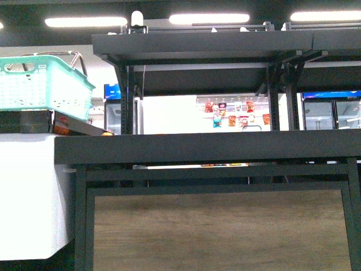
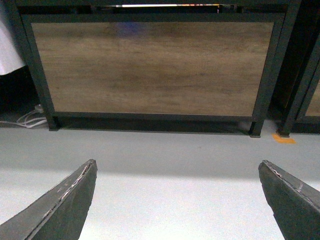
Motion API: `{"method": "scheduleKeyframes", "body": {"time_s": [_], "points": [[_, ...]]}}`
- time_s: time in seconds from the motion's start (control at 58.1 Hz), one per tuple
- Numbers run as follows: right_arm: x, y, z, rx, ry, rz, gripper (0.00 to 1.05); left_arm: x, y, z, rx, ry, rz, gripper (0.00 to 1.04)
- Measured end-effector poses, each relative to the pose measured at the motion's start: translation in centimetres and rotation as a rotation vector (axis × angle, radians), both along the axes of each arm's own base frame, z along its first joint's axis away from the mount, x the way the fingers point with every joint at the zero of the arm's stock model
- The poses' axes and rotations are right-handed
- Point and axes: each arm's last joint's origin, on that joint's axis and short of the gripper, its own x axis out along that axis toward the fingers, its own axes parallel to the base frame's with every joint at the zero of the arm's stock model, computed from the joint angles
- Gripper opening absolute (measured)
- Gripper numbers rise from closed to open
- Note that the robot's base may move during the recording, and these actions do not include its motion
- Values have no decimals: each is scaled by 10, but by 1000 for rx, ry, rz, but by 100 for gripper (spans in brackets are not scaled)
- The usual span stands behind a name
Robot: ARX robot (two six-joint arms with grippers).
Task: Pick lemon from shelf
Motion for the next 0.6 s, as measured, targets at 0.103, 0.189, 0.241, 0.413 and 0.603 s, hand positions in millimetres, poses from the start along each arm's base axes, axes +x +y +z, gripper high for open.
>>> {"method": "scheduleKeyframes", "body": {"time_s": [0.103,0.189,0.241,0.413,0.603], "points": [[0,0,0,0,0,0,97,0,0,0,0,0,0,97],[0,0,0,0,0,0,97,0,0,0,0,0,0,97],[0,0,0,0,0,0,97,0,0,0,0,0,0,97],[0,0,0,0,0,0,97,0,0,0,0,0,0,97],[0,0,0,0,0,0,97,0,0,0,0,0,0,97]]}}
